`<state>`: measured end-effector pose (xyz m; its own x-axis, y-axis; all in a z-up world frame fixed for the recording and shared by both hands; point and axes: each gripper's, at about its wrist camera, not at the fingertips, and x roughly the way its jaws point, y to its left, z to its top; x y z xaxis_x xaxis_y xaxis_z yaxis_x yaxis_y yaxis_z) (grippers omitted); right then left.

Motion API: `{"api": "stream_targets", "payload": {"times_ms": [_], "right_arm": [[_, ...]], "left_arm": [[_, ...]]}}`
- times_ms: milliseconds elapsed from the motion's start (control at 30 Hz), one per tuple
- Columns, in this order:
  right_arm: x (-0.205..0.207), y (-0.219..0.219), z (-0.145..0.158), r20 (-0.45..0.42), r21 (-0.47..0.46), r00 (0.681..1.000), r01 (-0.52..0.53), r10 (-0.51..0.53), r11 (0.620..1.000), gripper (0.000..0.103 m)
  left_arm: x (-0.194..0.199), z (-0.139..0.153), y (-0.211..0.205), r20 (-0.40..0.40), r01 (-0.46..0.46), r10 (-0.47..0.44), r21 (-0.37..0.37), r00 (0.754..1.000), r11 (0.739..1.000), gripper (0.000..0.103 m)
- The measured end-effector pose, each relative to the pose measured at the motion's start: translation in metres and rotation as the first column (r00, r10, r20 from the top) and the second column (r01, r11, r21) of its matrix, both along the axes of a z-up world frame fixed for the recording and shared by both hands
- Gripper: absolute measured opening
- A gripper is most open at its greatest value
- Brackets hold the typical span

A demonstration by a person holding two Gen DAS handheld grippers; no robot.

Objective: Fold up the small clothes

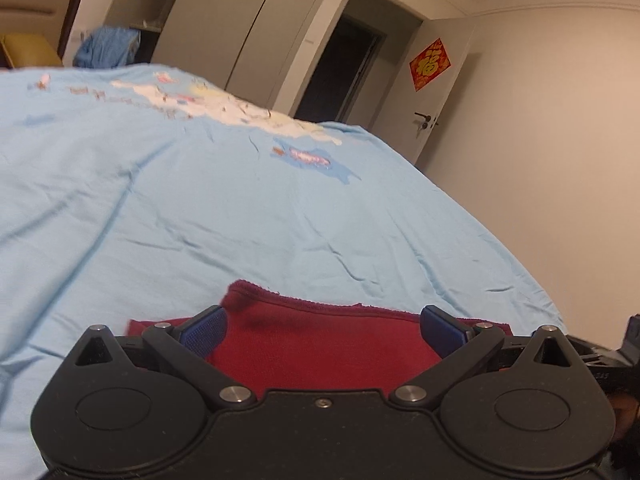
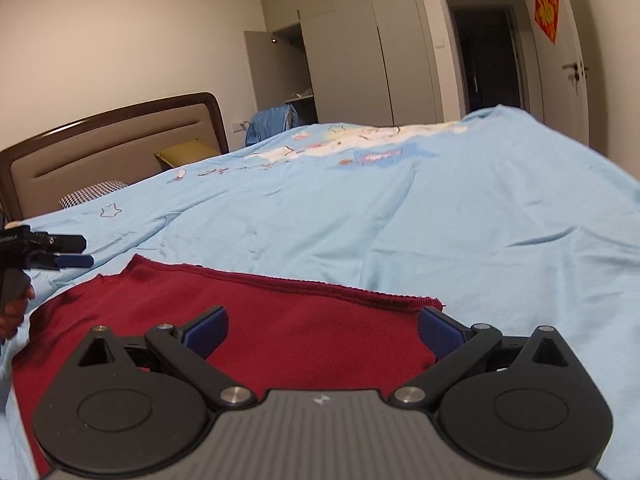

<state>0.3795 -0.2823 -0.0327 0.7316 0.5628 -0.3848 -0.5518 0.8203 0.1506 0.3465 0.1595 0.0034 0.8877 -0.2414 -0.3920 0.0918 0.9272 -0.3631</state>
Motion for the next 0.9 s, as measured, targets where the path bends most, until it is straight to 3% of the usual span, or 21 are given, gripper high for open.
{"api": "stream_targets", "payload": {"times_ms": [200, 433, 533, 700, 900], "right_arm": [[-0.06, 0.0, 0.016, 0.081, -0.011, 0.997, 0.016, -0.015, 1.0, 0.103], [-0.117, 0.018, 0.006, 0.134, -0.042, 0.99, 0.057, -0.05, 0.998, 0.103], [-0.134, 0.036, -0.004, 0.164, -0.093, 0.984, 0.086, -0.07, 0.992, 0.103], [-0.154, 0.062, -0.02, 0.202, -0.129, 0.973, 0.138, -0.11, 0.982, 0.103], [-0.158, 0.095, -0.037, 0.235, -0.189, 0.959, 0.207, -0.16, 0.96, 0.103]], "left_arm": [[-0.064, 0.015, -0.001, 0.008, -0.078, 0.078, 0.074, 0.997, 0.994, 0.102], [-0.134, 0.003, 0.0, -0.033, -0.148, 0.151, 0.092, 0.988, 0.985, 0.102], [-0.15, -0.008, 0.003, -0.071, -0.163, 0.169, 0.077, 0.983, 0.984, 0.102], [-0.159, -0.03, 0.004, -0.14, -0.181, 0.178, -0.011, 0.974, 0.983, 0.102], [-0.152, -0.045, -0.011, -0.158, -0.175, 0.164, -0.057, 0.974, 0.983, 0.102]]}}
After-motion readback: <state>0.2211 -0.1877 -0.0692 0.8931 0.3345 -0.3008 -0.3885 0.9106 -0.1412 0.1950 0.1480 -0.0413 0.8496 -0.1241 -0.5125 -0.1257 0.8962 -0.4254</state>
